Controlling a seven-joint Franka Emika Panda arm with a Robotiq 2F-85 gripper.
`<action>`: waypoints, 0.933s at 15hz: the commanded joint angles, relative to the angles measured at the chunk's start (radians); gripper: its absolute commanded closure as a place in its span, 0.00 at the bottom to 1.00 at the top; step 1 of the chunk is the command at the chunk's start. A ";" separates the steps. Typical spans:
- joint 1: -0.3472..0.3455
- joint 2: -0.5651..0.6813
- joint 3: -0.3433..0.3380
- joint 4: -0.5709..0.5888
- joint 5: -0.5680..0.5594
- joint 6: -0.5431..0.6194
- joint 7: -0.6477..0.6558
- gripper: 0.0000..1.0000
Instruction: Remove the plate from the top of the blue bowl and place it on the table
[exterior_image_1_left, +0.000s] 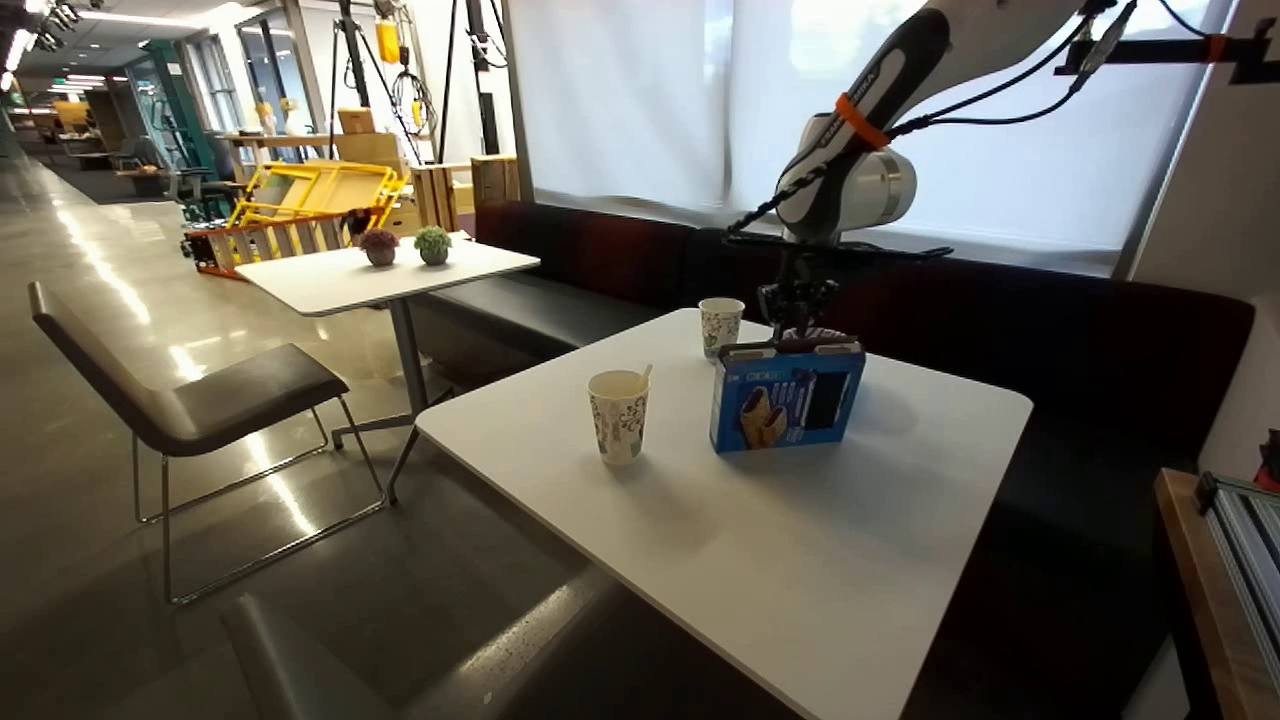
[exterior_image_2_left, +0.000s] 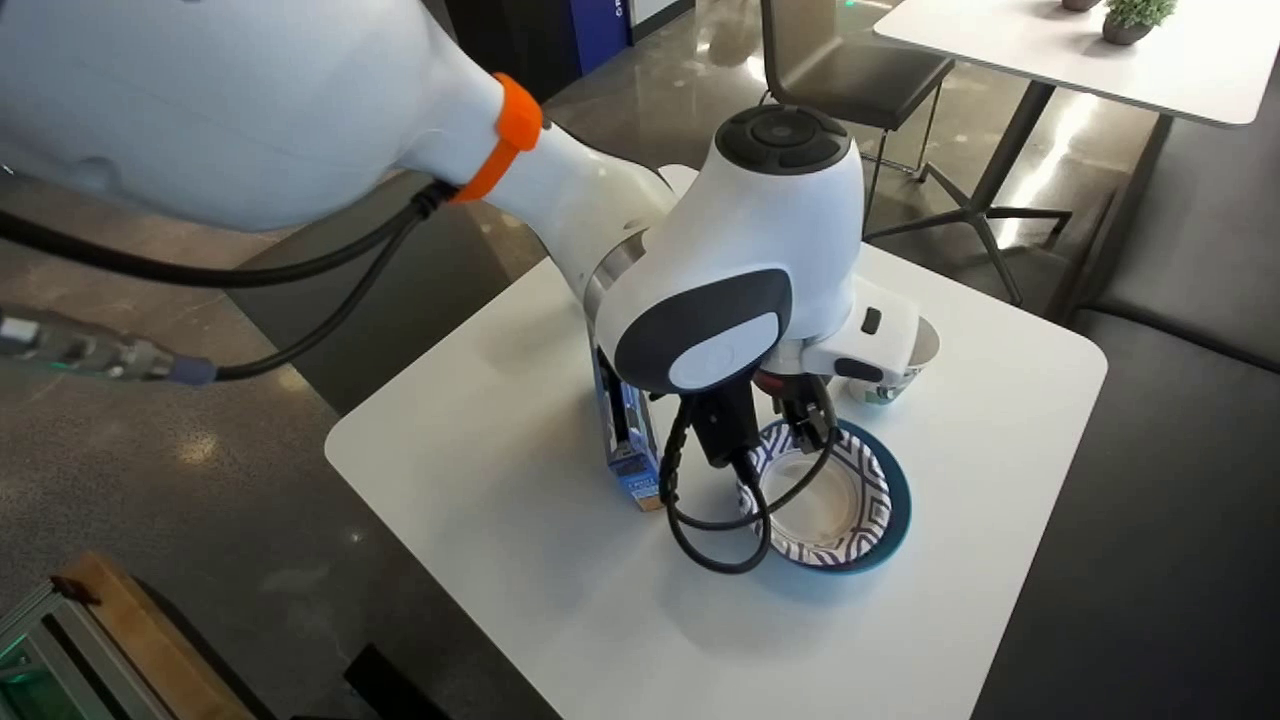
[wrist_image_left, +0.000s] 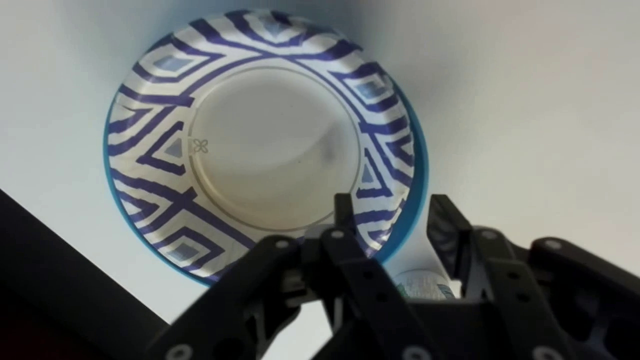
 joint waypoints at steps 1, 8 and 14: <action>-0.004 0.020 0.010 0.013 -0.012 -0.017 0.008 0.55; -0.009 0.035 0.024 0.018 -0.009 -0.006 -0.001 0.62; -0.014 0.045 0.022 0.021 -0.009 -0.007 -0.004 0.67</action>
